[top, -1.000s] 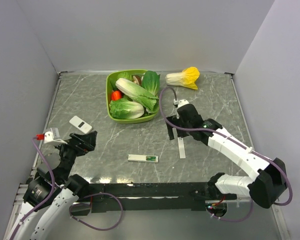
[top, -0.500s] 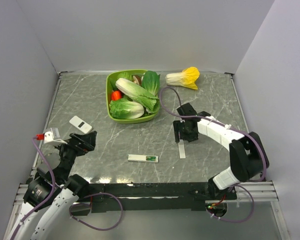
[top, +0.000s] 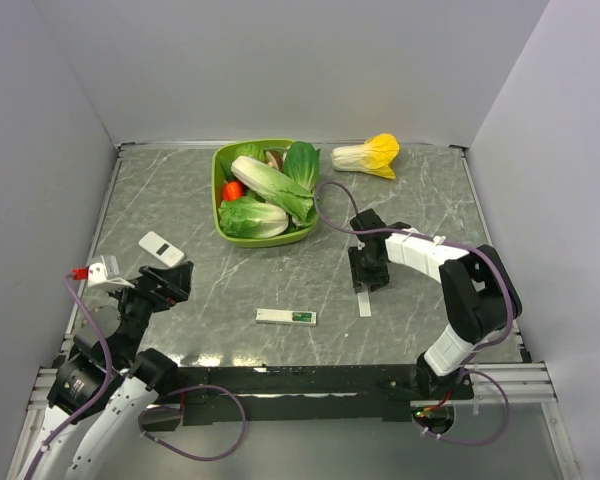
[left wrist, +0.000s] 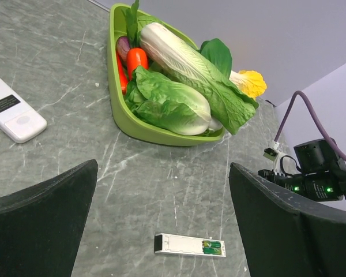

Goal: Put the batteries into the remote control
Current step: Pick up the battery cover at the center of the board.

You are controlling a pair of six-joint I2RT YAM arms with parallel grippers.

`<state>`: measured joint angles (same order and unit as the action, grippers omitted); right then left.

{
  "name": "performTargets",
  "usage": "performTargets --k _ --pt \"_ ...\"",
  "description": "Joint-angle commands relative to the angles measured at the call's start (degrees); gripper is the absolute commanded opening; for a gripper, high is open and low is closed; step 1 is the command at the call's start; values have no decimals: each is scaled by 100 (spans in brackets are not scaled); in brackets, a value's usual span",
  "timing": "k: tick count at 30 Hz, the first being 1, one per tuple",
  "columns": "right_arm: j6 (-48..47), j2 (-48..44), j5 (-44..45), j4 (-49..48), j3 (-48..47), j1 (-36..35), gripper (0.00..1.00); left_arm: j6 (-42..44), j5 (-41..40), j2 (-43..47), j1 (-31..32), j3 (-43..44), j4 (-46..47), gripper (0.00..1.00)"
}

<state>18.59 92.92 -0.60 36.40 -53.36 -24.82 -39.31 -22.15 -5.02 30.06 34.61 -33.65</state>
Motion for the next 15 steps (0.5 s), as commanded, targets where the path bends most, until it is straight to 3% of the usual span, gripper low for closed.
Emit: performTargets --k 1,13,15 --pt "22 138 16 -89 -139 47 51 178 106 27 -62 2 227 99" --pt "13 340 34 -107 -131 -119 47 196 167 -61 -124 -16 245 99" --pt "22 393 51 -116 -130 -181 42 196 185 -70 -132 -7 236 99"
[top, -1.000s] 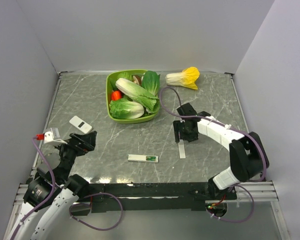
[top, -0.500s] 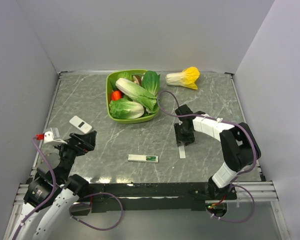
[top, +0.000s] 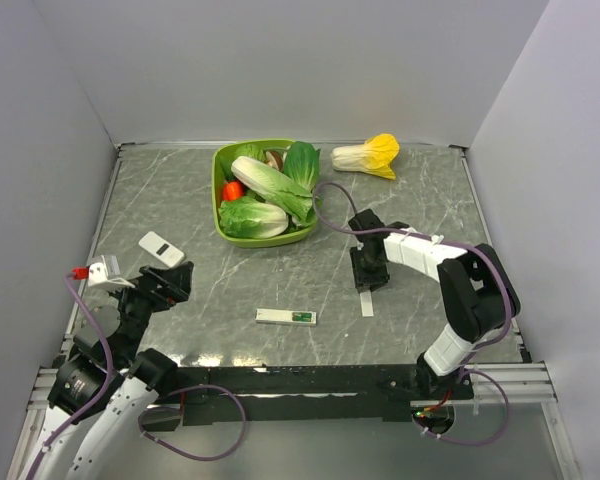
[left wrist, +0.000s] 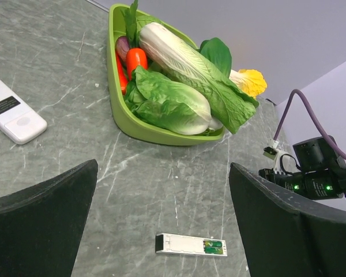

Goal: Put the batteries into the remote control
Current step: Pick up the battery cover at the center of the board, then load the battery cover into the remote control.

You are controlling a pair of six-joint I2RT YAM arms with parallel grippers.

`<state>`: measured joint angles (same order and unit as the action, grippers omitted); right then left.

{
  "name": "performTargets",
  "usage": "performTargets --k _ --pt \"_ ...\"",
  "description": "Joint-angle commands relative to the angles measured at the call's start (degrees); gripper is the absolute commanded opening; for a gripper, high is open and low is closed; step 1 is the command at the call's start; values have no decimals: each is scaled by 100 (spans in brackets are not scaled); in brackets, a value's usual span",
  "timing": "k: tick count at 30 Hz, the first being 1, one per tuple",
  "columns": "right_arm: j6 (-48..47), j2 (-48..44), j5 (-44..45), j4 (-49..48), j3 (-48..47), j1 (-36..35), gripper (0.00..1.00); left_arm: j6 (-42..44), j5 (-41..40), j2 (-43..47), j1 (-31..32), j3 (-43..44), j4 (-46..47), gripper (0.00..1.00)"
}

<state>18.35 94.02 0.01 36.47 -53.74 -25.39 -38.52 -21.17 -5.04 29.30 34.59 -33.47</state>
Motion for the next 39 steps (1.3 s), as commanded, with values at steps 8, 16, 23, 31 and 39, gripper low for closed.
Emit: performTargets --k 8,16,23,31,39 --pt "-59 363 324 62 -295 -388 21 126 87 -120 -73 -5 227 99" --pt "-788 -286 649 317 -550 -818 11 126 95 -146 -100 -14 236 99" --pt "-1676 -806 667 466 -805 -1504 11 126 87 -147 -144 -5 236 99" --pt "-3152 -841 351 563 -1279 -2663 11 -15 -212 195 -223 4 139 99" --pt "-4190 -298 25 660 -1675 -3376 14 -85 -335 468 -293 -13 131 99"
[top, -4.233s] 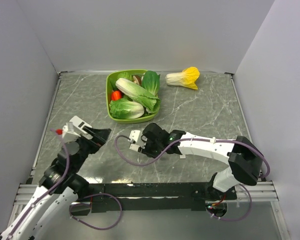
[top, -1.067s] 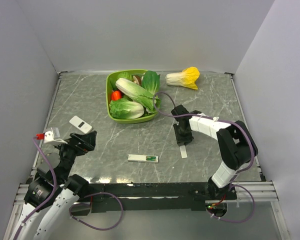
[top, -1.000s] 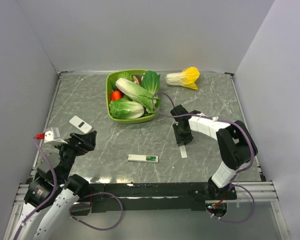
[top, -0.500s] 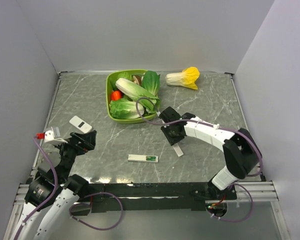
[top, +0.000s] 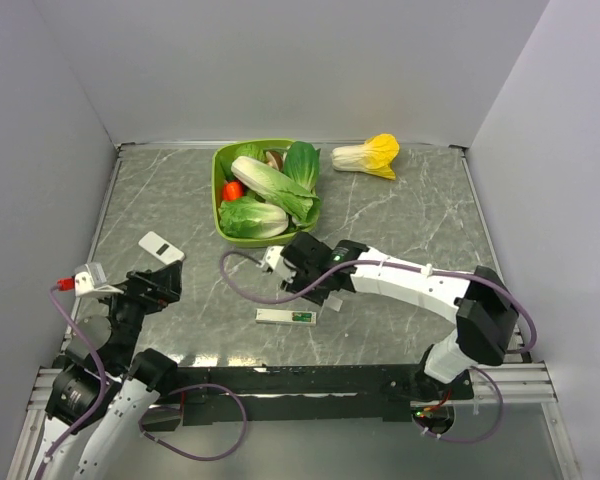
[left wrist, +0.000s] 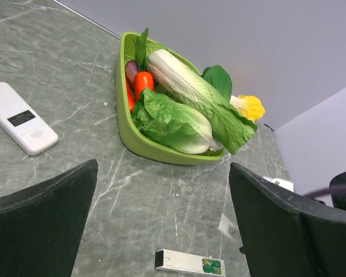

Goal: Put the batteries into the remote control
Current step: Load the battery cover into the remote control.

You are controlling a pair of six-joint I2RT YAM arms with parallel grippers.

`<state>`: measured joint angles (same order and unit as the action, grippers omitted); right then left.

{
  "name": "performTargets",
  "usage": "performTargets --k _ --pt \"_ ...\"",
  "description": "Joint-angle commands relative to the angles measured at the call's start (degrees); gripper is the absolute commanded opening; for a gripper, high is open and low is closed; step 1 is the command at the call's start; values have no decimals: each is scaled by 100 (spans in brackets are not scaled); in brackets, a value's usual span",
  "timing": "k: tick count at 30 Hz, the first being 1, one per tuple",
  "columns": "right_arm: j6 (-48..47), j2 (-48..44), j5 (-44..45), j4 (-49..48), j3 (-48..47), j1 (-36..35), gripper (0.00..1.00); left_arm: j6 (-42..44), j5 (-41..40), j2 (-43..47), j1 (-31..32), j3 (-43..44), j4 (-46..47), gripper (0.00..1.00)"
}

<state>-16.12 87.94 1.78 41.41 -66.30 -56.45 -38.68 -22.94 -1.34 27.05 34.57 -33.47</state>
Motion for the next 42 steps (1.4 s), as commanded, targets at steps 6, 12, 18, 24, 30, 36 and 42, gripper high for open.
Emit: performTargets --k 6,12,18,24,30,36,42 --pt "-1279 803 -485 210 -779 -631 14 -52 -97 117 -112 -29 166 99" --pt "-1596 1269 -687 420 -1165 -780 15 -26 -35 99 -147 -38 201 99" --pt "-1824 1594 -758 587 -1350 -780 16 -17 9 99 -200 -38 218 99" --pt "-1825 1840 -811 623 -1456 -789 16 -8 35 82 -226 -47 227 99" --pt "-1763 1990 -750 509 -1456 -780 16 0 61 47 -235 -47 236 99" --pt "-1666 2166 -776 667 -1587 -763 17 9 70 47 -244 -47 245 99" --pt "-1596 2236 -776 789 -1649 -763 18 9 88 46 -261 -47 245 99"
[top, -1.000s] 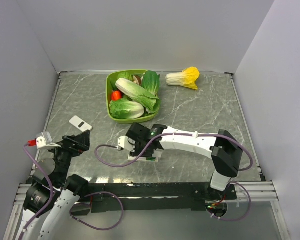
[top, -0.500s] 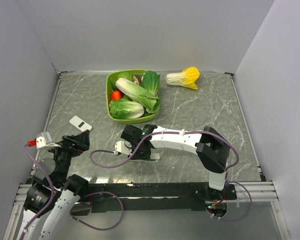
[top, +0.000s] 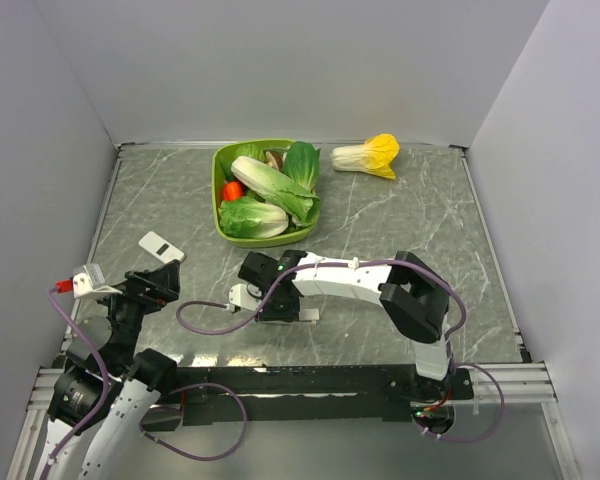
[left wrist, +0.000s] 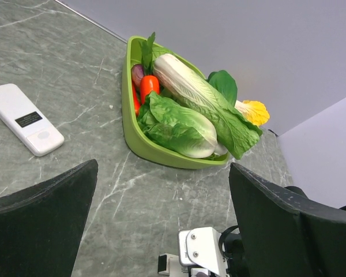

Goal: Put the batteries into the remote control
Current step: Load the battery cover into the remote control.

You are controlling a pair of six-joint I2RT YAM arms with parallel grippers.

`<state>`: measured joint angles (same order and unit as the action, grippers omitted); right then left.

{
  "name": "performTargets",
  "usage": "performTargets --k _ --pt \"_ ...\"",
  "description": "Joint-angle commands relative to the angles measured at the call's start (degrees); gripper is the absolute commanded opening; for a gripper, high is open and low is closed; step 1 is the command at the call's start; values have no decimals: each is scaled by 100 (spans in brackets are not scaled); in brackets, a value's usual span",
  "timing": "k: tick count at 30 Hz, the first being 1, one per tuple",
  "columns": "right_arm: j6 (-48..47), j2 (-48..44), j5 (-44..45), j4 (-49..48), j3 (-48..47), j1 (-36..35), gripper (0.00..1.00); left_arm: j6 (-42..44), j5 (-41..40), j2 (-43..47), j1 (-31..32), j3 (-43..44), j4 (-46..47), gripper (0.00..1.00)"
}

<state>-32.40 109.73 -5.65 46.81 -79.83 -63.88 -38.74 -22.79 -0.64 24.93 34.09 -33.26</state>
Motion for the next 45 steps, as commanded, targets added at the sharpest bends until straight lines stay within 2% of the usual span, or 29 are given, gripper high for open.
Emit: performTargets --k 1,26,45 --pt "50 109 -24 311 -348 -28 18 16 73 -32 -49 2 214 99" --pt "568 400 -156 610 -691 68 27 25 90 -32 -67 -7 223 99" --pt "727 -118 55 479 -454 77 27 33 125 -67 -102 -16 241 99"
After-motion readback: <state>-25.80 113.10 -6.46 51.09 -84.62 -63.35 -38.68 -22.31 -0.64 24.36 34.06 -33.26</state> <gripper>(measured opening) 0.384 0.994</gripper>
